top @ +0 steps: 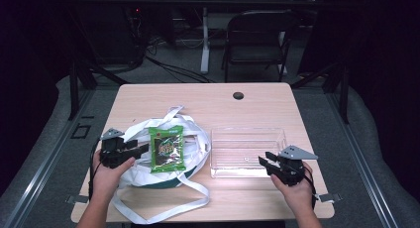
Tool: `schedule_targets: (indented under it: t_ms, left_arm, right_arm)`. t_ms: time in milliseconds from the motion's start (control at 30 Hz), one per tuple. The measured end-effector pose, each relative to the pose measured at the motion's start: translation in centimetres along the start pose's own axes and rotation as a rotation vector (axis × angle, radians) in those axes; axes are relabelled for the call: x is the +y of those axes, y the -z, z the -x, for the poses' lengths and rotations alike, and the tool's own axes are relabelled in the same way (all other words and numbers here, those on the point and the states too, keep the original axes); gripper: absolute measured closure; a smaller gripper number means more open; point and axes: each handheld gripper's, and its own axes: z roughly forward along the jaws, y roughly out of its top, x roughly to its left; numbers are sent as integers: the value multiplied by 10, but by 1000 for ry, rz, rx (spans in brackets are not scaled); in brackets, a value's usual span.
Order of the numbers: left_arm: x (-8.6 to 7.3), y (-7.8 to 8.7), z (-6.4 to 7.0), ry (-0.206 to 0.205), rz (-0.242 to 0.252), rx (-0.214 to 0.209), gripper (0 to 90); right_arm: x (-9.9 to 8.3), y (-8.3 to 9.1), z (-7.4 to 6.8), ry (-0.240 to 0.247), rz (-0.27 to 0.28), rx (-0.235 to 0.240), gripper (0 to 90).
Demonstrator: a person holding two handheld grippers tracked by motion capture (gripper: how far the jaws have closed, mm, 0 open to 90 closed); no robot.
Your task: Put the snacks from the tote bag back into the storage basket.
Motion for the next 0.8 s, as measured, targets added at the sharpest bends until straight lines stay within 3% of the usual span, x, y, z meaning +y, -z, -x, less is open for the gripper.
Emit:
schedule_targets:
  t_ms: [433,800]
  left_arm:
    - [0,-3,3,8,-14,-22,438]
    - [2,-5,4,51,-27,-43,401]
  right_arm:
    - [-1,1,0,6,13,-6,645]
    - [0,3,-2,11,30,-9,631]
